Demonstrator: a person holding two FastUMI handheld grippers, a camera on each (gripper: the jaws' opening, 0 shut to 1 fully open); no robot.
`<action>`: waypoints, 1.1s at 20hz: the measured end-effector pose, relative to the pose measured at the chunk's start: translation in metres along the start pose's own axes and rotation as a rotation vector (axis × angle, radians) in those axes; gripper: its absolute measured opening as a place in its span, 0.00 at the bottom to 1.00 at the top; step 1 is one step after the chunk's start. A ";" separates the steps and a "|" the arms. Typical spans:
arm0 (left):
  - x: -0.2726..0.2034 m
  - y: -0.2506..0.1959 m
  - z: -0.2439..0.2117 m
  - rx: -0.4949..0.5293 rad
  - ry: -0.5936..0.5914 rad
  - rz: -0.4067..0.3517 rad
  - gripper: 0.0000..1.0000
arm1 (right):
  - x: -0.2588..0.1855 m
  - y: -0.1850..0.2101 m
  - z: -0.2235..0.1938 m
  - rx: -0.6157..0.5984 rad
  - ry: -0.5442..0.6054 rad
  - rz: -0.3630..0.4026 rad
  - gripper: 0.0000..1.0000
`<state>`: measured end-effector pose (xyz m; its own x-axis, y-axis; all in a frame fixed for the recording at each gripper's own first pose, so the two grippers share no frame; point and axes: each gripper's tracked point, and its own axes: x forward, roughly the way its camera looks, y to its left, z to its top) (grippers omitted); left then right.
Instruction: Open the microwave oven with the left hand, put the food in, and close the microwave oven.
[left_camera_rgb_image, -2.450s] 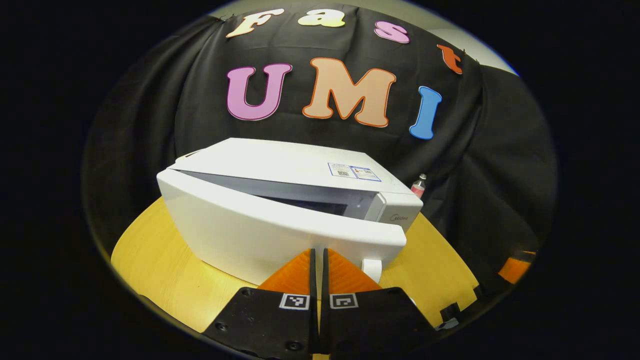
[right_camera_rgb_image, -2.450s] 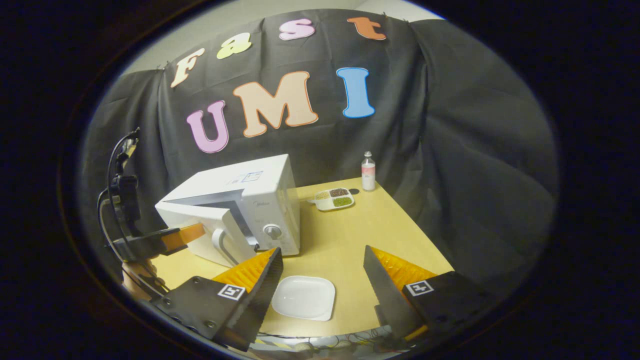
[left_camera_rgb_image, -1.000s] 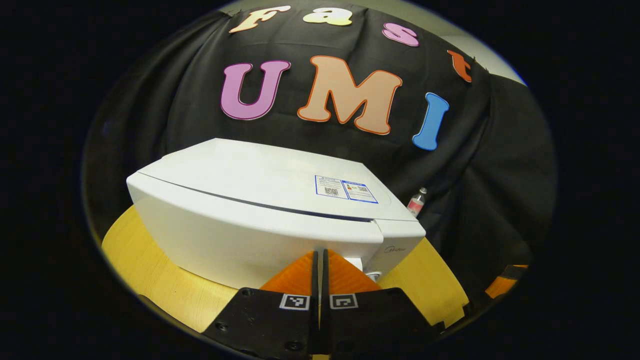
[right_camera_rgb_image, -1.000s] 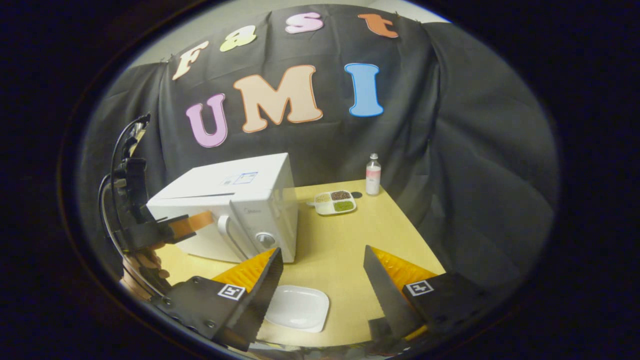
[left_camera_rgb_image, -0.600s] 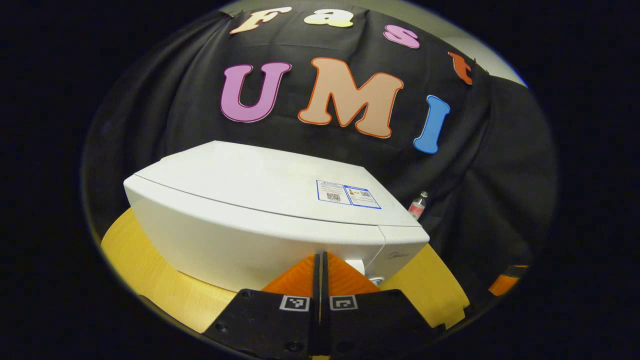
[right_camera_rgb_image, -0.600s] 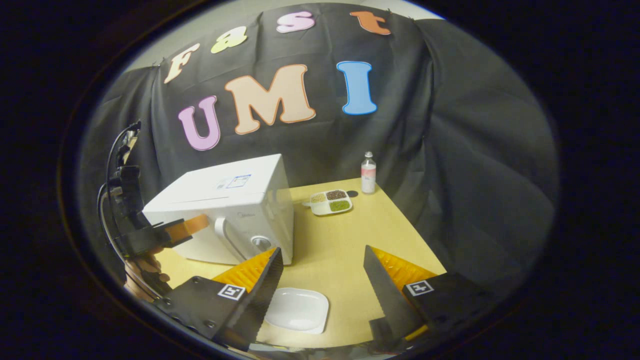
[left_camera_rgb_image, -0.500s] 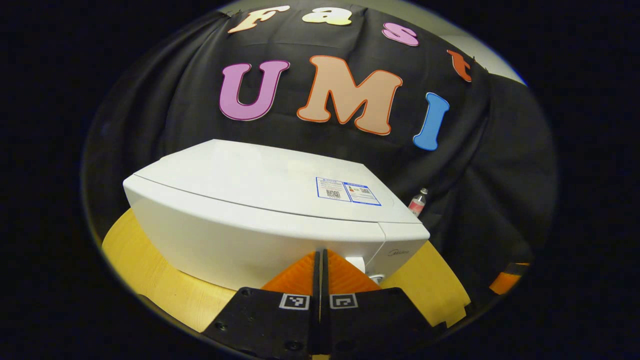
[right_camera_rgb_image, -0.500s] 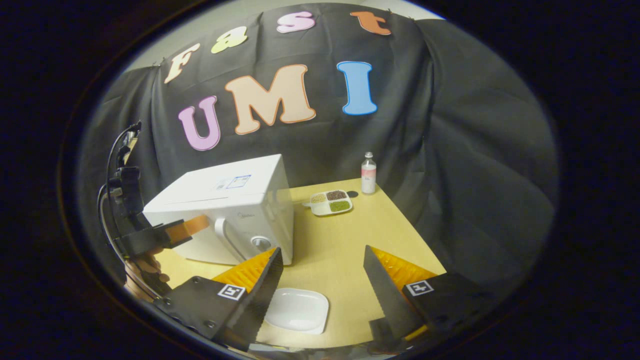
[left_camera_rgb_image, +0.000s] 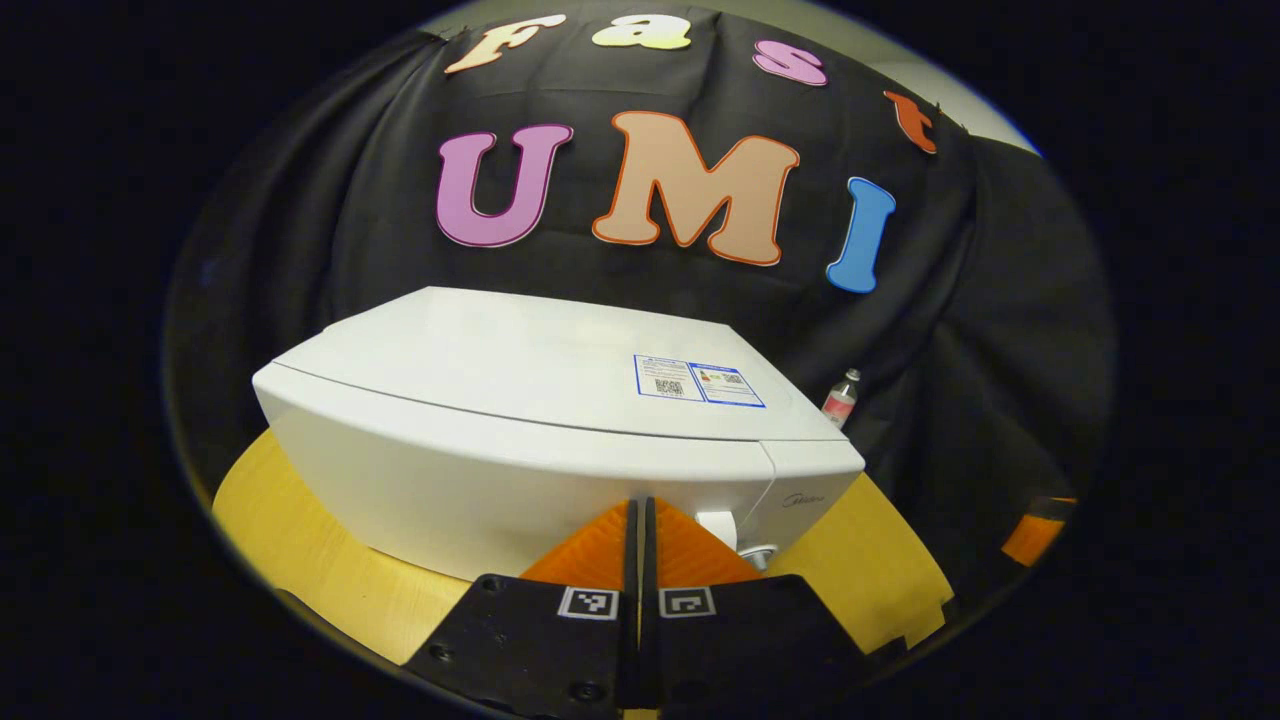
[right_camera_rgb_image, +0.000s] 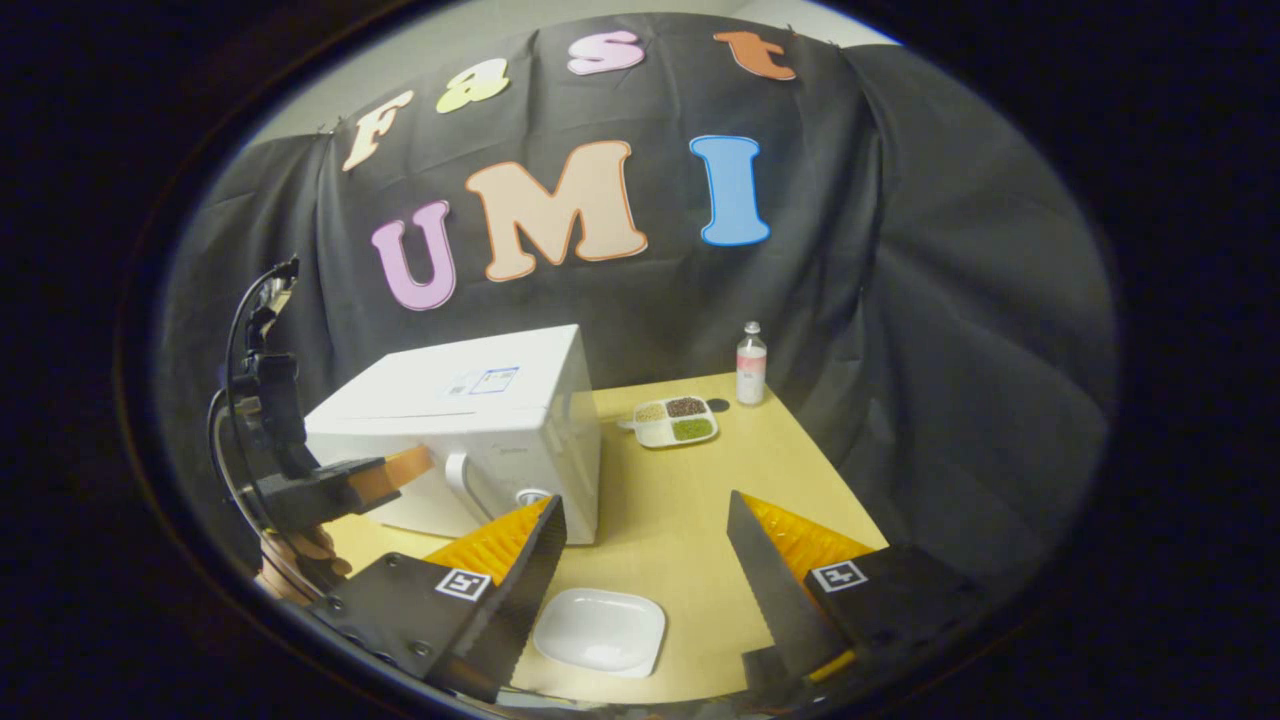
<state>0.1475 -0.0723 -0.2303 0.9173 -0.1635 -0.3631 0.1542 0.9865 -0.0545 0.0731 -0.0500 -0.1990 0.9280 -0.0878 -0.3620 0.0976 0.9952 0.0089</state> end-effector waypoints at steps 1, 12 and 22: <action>-0.005 0.003 0.004 0.014 -0.014 0.011 0.00 | -0.001 0.001 0.000 -0.007 0.001 0.007 1.00; -0.105 0.011 0.044 0.006 -0.104 0.053 0.36 | -0.016 0.010 0.013 -0.072 -0.020 0.053 1.00; -0.158 0.039 0.080 0.094 -0.193 0.142 0.96 | -0.039 0.015 0.038 -0.114 -0.076 0.072 1.00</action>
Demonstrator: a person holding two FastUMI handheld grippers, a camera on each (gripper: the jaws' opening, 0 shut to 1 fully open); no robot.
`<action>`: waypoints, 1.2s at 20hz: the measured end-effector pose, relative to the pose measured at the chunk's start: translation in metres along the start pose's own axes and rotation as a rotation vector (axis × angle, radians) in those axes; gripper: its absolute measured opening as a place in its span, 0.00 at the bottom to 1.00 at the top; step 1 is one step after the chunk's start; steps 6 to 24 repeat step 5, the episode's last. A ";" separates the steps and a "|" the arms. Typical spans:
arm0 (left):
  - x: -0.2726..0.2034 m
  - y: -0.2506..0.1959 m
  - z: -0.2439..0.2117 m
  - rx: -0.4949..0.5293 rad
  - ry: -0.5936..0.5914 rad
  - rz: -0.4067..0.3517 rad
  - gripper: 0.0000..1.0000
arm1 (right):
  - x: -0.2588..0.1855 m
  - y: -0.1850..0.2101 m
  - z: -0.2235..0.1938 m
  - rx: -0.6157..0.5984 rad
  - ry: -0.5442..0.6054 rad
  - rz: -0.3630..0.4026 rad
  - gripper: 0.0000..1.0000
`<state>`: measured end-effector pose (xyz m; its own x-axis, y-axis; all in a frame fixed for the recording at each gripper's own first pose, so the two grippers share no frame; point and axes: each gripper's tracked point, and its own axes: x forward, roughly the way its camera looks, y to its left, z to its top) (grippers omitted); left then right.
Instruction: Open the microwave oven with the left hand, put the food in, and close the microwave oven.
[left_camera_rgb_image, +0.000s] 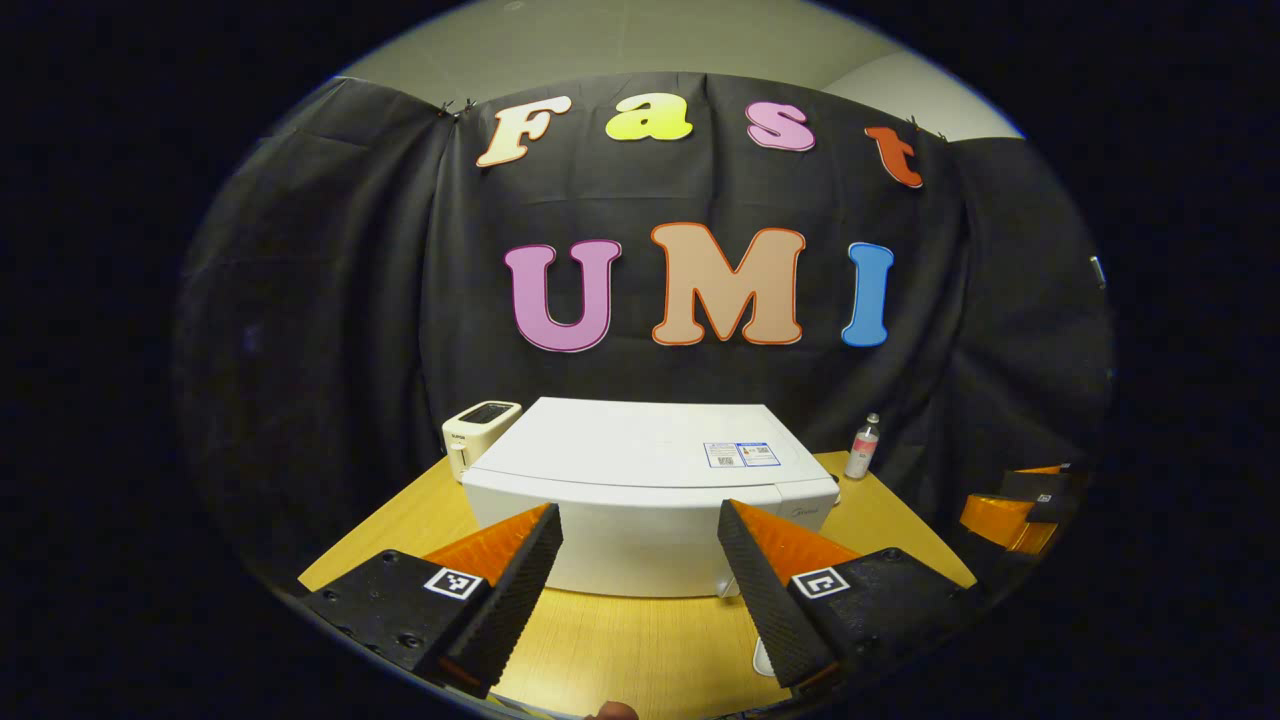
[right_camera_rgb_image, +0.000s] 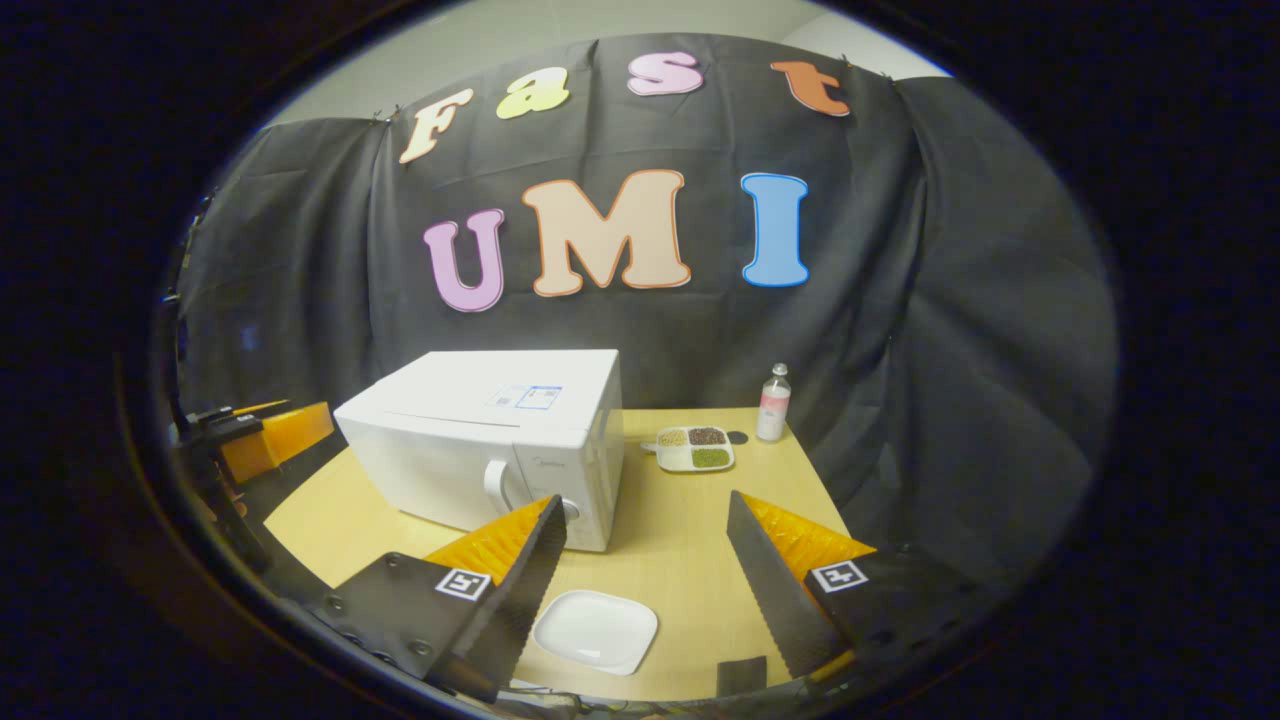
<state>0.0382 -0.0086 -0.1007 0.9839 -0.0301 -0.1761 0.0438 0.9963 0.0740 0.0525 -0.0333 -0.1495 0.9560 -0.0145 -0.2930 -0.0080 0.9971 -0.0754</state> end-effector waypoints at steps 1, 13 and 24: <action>-0.001 0.000 0.003 -0.004 -0.010 0.000 0.96 | -0.002 0.001 0.005 0.001 -0.010 0.003 1.00; -0.008 0.002 0.017 -0.004 -0.038 -0.001 0.96 | -0.008 0.002 0.018 0.008 -0.045 0.009 0.92; -0.008 0.002 0.017 -0.004 -0.038 -0.001 0.96 | -0.008 0.002 0.018 0.008 -0.045 0.009 0.92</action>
